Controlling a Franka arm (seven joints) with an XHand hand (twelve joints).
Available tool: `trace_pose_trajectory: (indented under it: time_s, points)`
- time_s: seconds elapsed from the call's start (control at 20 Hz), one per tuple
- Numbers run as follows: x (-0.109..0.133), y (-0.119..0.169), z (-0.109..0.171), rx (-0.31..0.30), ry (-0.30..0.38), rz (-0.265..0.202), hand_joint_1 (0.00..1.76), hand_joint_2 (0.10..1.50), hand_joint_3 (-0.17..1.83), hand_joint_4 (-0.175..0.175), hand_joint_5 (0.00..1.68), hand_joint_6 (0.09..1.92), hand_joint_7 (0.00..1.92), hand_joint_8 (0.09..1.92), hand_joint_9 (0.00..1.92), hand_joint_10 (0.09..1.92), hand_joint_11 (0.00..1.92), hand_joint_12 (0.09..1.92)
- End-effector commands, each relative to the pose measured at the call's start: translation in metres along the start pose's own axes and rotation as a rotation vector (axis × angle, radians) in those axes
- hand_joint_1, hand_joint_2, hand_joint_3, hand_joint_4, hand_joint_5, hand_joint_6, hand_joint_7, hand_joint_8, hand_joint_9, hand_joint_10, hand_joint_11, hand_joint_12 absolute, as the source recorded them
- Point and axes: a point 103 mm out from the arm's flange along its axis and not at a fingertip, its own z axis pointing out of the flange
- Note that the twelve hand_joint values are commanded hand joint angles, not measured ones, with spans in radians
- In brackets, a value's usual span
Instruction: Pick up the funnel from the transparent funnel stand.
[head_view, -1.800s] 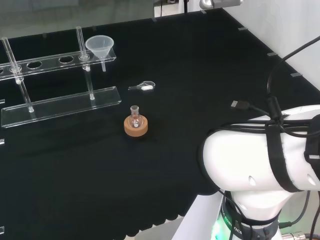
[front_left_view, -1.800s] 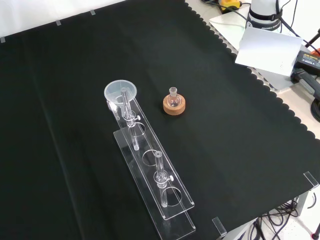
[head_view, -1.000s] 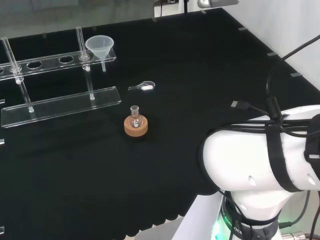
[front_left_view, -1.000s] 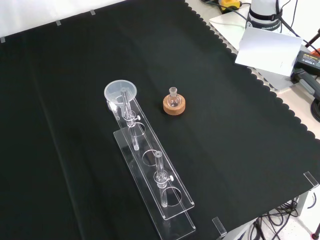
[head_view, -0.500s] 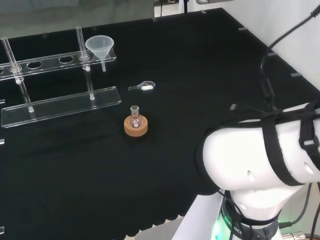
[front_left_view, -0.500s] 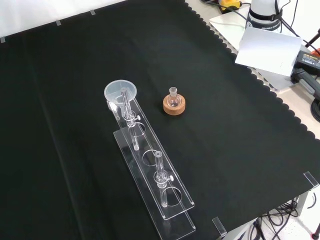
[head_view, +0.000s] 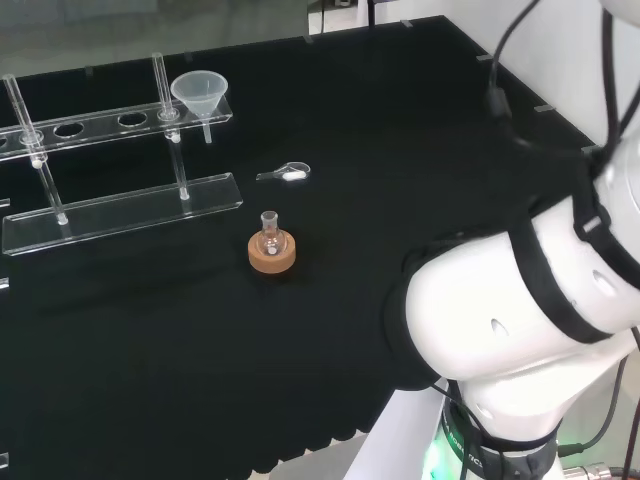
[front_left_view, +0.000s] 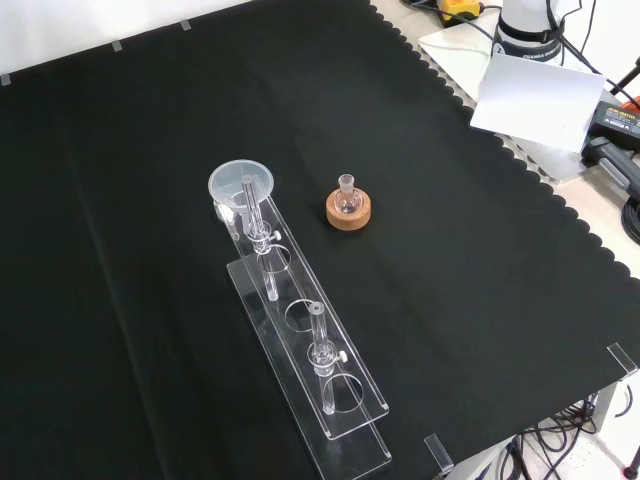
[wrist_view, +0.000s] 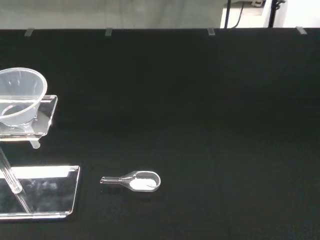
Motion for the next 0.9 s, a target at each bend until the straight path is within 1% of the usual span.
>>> trace_pose_trajectory:
  time_s: [0.05,0.3,0.5,0.75,0.9]
  points:
    - [0.028,0.066,0.012,0.015,-0.028,-0.083,0.05,1.15,0.33,0.022,0.13,0.09,0.0,0.29,0.11,0.63,0.1,1.37]
    - [0.057,0.078,0.026,0.049,-0.054,-0.102,0.08,1.12,0.32,0.019,0.13,0.09,0.0,0.3,0.1,0.63,0.09,1.37]
    - [0.079,0.084,0.042,0.08,-0.074,-0.099,0.15,1.09,0.3,0.016,0.13,0.09,0.0,0.3,0.1,0.63,0.08,1.37]
    - [0.096,0.096,0.063,0.134,-0.096,-0.085,0.23,1.04,0.28,0.012,0.14,0.09,0.02,0.32,0.11,0.64,0.08,1.38]
    - [0.104,0.103,0.073,0.164,-0.104,-0.086,0.29,1.01,0.27,0.015,0.13,0.09,0.02,0.34,0.11,0.65,0.07,1.38]
